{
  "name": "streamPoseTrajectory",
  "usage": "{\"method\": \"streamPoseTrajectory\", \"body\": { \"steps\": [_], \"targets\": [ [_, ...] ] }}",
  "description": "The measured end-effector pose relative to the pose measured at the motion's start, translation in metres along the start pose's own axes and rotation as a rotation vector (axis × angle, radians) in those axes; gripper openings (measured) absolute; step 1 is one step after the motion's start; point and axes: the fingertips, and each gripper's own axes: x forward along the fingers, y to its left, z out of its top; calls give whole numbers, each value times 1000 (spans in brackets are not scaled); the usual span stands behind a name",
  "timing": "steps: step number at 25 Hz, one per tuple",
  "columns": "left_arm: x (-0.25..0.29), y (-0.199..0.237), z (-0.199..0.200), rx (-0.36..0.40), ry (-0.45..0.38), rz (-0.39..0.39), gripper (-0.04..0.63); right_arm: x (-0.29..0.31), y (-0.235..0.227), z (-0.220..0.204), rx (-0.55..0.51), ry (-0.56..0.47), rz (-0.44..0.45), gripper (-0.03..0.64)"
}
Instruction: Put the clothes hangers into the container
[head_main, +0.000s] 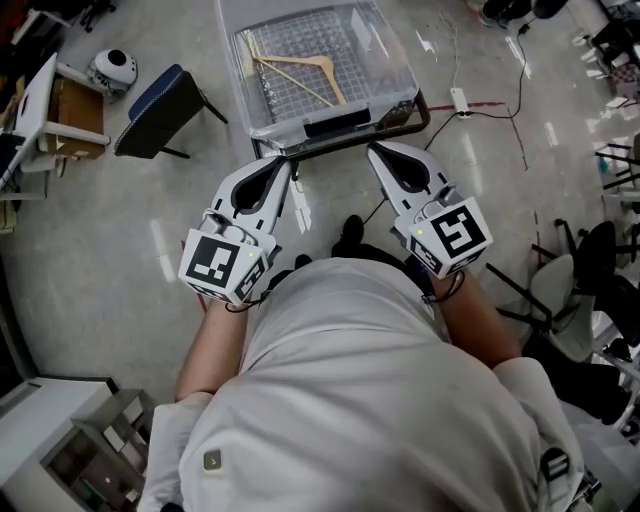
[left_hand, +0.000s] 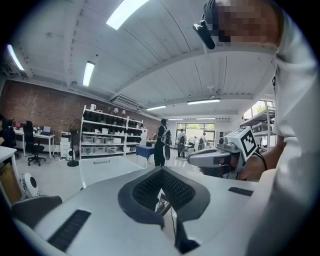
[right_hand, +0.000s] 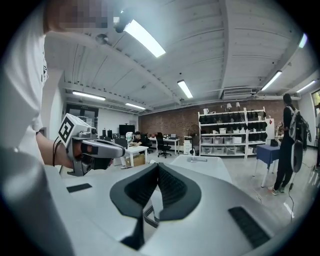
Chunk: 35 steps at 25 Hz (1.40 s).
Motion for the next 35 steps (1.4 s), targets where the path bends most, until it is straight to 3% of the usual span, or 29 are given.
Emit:
{"method": "streamPoseTrajectory", "body": {
  "steps": [18, 35],
  "targets": [
    [-148, -31, -28, 15, -14, -64, 17, -63, 140, -19, -22, -27, -100, 18],
    [-178, -46, -35, 13, -35, -91, 17, -99, 175, -18, -29, -81, -171, 18]
  ]
}}
